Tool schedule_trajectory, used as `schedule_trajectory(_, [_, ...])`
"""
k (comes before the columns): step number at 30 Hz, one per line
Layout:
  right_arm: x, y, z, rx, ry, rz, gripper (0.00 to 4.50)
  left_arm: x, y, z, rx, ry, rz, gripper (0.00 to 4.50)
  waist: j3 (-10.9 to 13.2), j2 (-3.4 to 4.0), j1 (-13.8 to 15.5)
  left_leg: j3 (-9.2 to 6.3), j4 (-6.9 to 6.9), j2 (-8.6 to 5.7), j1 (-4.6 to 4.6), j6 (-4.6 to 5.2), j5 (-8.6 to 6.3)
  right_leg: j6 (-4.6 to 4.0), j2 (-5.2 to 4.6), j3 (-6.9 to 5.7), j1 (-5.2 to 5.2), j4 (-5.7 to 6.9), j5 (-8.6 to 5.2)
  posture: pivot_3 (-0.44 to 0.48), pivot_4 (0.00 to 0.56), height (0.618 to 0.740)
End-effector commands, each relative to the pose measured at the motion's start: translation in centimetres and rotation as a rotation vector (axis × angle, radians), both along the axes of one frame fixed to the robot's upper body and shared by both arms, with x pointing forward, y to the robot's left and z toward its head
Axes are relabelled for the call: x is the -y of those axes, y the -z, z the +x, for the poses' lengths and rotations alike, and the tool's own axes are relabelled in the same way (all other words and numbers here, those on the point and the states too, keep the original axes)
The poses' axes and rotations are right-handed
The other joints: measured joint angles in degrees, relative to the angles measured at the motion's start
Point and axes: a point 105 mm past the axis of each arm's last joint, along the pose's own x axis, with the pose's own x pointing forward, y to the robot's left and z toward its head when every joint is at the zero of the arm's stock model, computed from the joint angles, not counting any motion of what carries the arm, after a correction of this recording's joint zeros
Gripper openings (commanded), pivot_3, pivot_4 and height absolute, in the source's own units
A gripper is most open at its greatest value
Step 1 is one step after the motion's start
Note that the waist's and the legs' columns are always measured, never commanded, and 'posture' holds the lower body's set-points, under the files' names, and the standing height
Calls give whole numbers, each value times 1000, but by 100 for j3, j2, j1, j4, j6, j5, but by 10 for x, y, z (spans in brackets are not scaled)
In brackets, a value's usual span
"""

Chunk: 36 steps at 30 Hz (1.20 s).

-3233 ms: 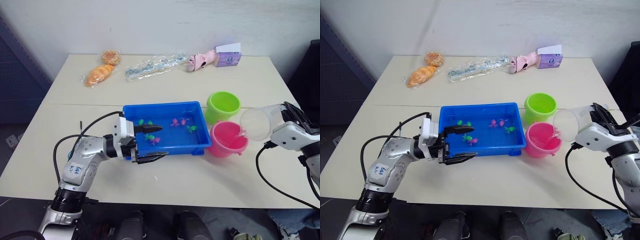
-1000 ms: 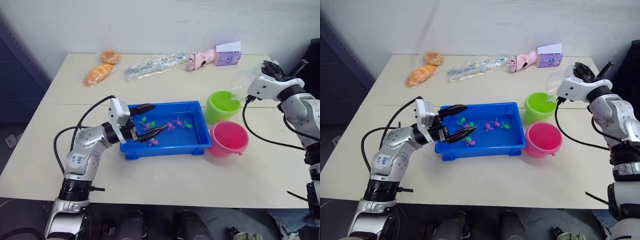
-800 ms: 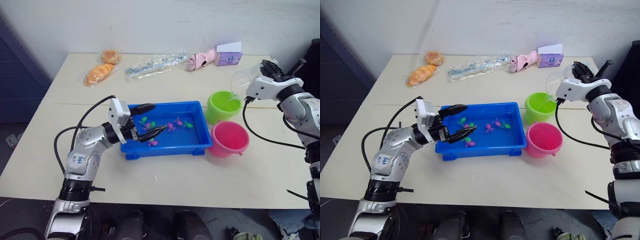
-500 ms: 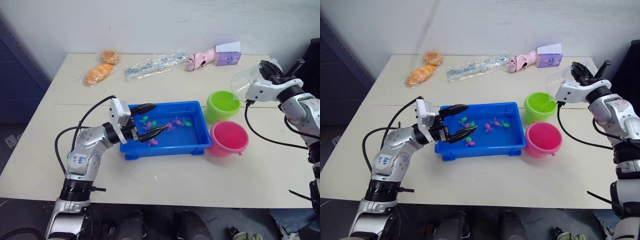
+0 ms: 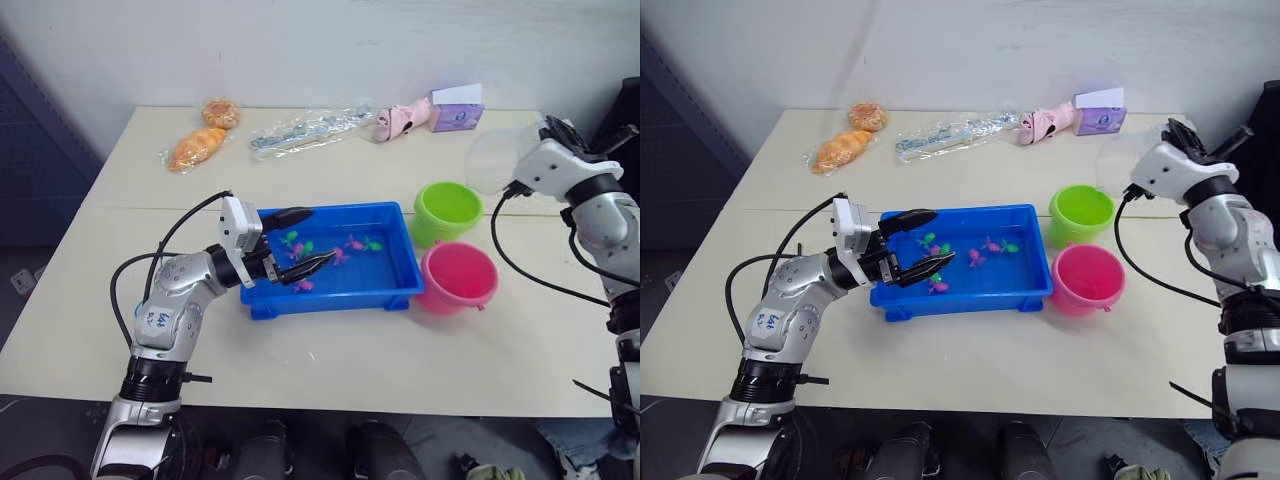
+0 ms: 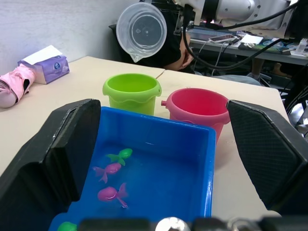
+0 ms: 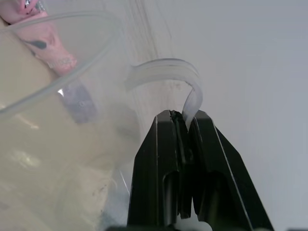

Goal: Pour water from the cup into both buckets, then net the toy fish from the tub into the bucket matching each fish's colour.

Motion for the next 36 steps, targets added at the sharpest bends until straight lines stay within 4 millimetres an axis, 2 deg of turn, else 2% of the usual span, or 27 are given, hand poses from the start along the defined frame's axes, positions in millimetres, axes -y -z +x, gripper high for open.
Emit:
schedule_trajectory(1, [14,-18,-11,5,-22,203,15,-1,-12,-4,50,24,0,4500,0,0,5,0,0,0,0,0,0,0,0,0,0,0,0,0,150,740])
schedule_trajectory(4, [36,-25,-24,50,-41,596,15,-2,-15,-8,55,64,-11,4500,0,0,8,-2,1,1,0,1,0,1,-1,-2,1,1,0,0,150,740])
schedule_trajectory(7, [48,-15,-43,70,-60,910,15,-2,-15,-16,61,122,12,4500,0,0,19,-9,-1,2,-2,1,0,0,0,-7,2,3,0,0,150,740])
schedule_trajectory(10, [62,5,-64,116,29,1067,15,-5,-10,-21,56,165,48,4500,0,0,28,-19,-4,3,-5,1,0,0,0,-15,7,8,1,0,150,740])
schedule_trajectory(13, [75,42,-85,171,155,1256,15,-6,-8,-26,53,203,78,4500,-1,0,31,-16,-4,1,-5,1,0,1,-2,-12,8,7,1,0,150,740])
schedule_trajectory(16, [72,72,-92,164,211,1312,15,-3,-8,-29,59,237,91,4500,0,0,22,-14,-6,-2,-2,1,0,1,-3,-7,6,3,1,0,150,740])
schedule_trajectory(18, [79,93,-97,169,292,1335,15,0,-7,-33,64,265,98,4500,0,3,-2,-7,-6,-2,-1,1,0,1,-3,1,1,2,0,0,150,740])
schedule_trajectory(21, [82,116,-98,171,373,1353,15,5,-5,-41,60,326,121,4500,1,5,-18,4,-9,-2,4,0,1,1,-1,12,-4,7,0,0,150,740])
schedule_trajectory(23, [77,130,-92,165,397,1377,15,7,-5,-45,53,358,132,4500,1,5,-22,5,-12,-1,9,-3,3,0,1,16,-5,9,0,0,150,740])
schedule_trajectory(30, [59,162,-73,122,371,1478,15,8,-7,-46,53,359,139,4500,1,5,-15,5,-13,2,10,-8,7,0,5,19,-6,11,0,0,150,740])
schedule_trajectory(34, [59,173,-76,124,386,1486,15,6,-9,-44,55,343,142,4500,1,5,-8,5,-14,2,9,-6,6,0,4,19,-6,11,0,0,150,740])
schedule_trajectory(36, [62,174,-83,139,391,1469,764,5,-9,-44,55,333,144,4500,1,5,-4,4,-13,2,8,-6,5,0,4,19,-6,10,0,0,150,740])
